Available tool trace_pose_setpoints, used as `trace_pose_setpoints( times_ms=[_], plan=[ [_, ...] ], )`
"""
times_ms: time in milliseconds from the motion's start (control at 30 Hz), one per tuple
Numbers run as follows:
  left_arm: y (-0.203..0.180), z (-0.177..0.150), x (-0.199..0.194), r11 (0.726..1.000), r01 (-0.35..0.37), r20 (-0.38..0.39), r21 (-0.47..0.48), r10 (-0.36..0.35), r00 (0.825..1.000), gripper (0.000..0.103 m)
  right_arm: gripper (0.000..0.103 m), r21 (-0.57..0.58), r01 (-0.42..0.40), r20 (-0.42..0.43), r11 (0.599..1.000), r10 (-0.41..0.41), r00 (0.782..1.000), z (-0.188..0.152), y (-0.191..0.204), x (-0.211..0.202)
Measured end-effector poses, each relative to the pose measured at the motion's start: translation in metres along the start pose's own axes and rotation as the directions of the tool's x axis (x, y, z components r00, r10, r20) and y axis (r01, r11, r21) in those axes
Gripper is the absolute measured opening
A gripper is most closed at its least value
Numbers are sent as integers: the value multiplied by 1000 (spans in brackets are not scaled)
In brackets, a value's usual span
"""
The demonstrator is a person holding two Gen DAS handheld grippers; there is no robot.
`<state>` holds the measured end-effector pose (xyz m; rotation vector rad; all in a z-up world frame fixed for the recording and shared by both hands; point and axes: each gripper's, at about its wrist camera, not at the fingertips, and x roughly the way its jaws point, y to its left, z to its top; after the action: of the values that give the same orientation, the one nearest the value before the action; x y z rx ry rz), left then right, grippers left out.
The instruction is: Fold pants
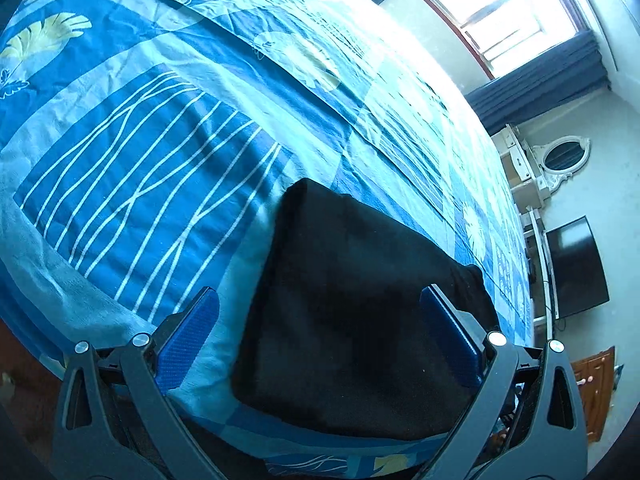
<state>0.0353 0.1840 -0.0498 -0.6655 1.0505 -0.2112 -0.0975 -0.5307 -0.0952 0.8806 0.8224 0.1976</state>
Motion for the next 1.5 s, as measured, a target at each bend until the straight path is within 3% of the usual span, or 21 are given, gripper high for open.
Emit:
trace_pose_setpoints(
  times_ms=[67,200,367,567,633,667,733,767,800,867,933,1067,1167,1333,1500],
  plan=[
    [15,5,4,1000,7,-20,-15,-7,1000,100,67,2,-3,0,1000,3,1000,0,0,0],
    [26,6,17,994,104,-67,-23,-105,992,100,68,-1,0,-1,1000,0,1000,0,2,1],
    [14,7,38,971,238,-169,-7,-236,957,87,69,-3,3,-2,1000,-3,1000,1,2,0],
    [8,23,60,950,313,-221,-15,-308,925,87,69,-4,3,-2,1000,-3,1000,1,2,0],
    [7,25,65,949,316,-224,-7,-309,924,85,69,-2,2,-1,1000,-2,1000,1,3,0],
    [3,24,66,952,306,-223,12,-296,929,82,69,-2,2,-1,1000,-2,1000,1,3,0],
    [-3,20,68,960,276,-229,43,-259,938,61,69,-3,3,-1,1000,-3,1000,1,2,0],
    [-3,17,72,960,278,-248,24,-264,932,44,69,-2,3,-1,1000,-3,1000,2,2,0],
    [-1,16,75,955,295,-261,-15,-289,921,32,69,-2,3,-1,1000,-3,1000,2,2,0],
    [3,15,78,946,314,-261,-77,-323,910,28,69,-3,4,-1,1000,-4,1000,2,2,0],
    [-2,15,73,949,305,-244,-80,-315,917,26,70,-4,5,0,1000,-5,1000,2,1,0],
    [-34,18,52,954,298,-218,-21,-295,930,22,71,-1,-1,1,1000,1,1000,2,1,1],
    [-69,25,28,939,344,-202,16,-334,921,18,72,1,-6,4,1000,6,1000,3,0,1],
    [-152,23,0,916,374,-221,143,-339,914,17,72,7,-21,9,1000,21,1000,5,-2,1],
    [-239,-3,7,898,358,-282,256,-284,916,17,72,15,-39,19,999,39,999,5,-4,-2]
  ],
)
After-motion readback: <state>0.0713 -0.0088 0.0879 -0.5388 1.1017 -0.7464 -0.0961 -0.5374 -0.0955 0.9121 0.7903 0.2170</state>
